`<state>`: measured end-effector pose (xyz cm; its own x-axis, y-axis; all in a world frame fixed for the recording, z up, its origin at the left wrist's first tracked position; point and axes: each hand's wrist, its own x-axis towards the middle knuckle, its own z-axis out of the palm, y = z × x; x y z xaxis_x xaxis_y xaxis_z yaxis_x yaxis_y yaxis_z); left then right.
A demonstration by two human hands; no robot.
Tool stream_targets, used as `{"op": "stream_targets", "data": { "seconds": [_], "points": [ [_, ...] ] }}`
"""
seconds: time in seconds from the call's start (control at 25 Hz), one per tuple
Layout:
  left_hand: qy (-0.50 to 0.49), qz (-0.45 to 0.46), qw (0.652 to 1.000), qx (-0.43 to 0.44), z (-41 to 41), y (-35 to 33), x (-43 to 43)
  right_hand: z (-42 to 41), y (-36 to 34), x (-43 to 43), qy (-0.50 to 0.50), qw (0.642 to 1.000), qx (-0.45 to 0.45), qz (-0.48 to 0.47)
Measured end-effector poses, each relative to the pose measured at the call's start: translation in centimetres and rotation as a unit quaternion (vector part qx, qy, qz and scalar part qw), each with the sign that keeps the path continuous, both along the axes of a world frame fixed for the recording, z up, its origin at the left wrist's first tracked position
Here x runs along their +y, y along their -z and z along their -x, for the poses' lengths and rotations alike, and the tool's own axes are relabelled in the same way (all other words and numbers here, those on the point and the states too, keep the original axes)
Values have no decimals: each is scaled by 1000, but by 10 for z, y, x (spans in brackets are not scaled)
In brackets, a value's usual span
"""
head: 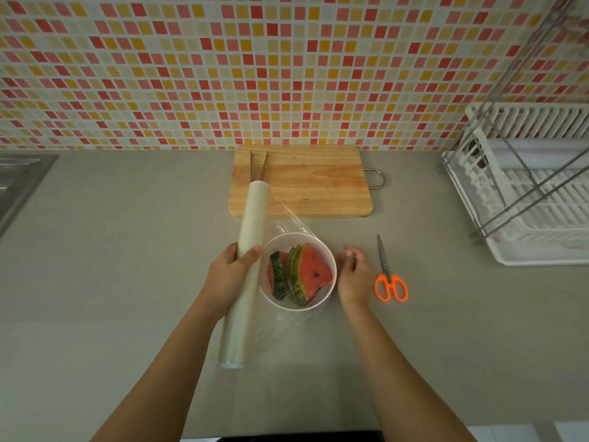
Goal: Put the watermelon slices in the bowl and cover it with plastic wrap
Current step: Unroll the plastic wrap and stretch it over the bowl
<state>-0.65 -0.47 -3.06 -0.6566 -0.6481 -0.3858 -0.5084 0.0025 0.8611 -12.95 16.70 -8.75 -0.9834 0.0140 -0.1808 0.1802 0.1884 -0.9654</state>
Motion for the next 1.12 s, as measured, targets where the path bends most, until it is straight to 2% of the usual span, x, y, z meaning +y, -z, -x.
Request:
{"op": "stream_targets", "data": {
  "seconds": [0.08, 0.2, 0.24, 0.36, 0.52, 0.72, 0.8, 0.96, 1.12],
  "points": [
    [1, -2, 1000, 1, 1, -1, 0, 0, -8, 3, 11, 997, 30, 63],
    [-3, -7, 1000, 5, 1, -2, 0, -10, -4, -6, -148, 981, 0, 128],
    [-4, -7, 1000, 5, 1, -2, 1, -14, -1, -11, -164, 976, -27, 138],
    [-12, -12, 1000, 14, 0, -1, 2, -16, 1, -20, -120, 972, -90, 181],
    [-15, -58, 998, 20, -4, 0, -1, -12, -2, -21, -121, 977, -120, 132],
    [-25, -111, 993, -15, -5, 0, -9, -9, -4, -20, -92, 988, -125, 11],
    [-17, -131, 991, -18, -7, 2, -11, -9, -5, -20, -87, 989, -116, 9],
    [-27, -166, 985, -26, -8, 2, -4, -9, -4, -18, -96, 982, -156, 45],
    [15, -149, 989, -13, -3, 7, 8, 7, -7, -6, -67, 988, -132, 37]
  ]
}}
